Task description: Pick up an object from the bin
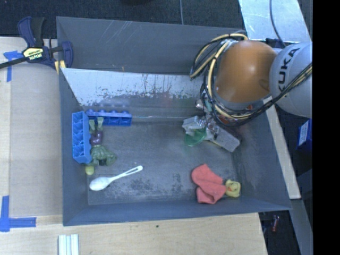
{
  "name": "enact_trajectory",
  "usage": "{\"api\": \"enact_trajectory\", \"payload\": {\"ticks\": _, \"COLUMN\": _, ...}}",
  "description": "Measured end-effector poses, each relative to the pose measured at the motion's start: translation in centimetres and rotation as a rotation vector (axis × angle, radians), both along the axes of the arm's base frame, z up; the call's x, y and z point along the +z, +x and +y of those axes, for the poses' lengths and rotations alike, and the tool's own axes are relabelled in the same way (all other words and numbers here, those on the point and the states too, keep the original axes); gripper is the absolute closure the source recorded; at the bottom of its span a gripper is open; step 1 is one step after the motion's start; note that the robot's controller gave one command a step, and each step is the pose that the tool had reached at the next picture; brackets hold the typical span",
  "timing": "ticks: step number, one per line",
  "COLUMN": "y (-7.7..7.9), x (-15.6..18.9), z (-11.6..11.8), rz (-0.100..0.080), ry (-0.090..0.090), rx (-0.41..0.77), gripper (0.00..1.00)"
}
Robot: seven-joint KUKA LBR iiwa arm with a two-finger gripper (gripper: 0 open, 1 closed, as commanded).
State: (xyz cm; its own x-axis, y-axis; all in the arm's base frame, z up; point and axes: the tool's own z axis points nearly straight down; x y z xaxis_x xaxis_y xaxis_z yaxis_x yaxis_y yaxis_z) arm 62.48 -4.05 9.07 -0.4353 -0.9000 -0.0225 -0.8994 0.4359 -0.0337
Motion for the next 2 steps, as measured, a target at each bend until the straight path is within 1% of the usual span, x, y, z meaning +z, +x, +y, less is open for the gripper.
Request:
{"api": "enact_trajectory", "payload": {"ticks": 1, "y": -0.4, "x": 1.4, "z": -0.2, "rz": -0.001, "ry": 0.003, "rx": -0.044, "gripper": 1.00}}
{"api": "enact_trajectory", "payload": {"ticks": 2, "y": 0.0, "x": -0.8, "z": -1.3, "rz": -0.008, "ry": 0.000, "rx": 0.032, "gripper": 1.00}}
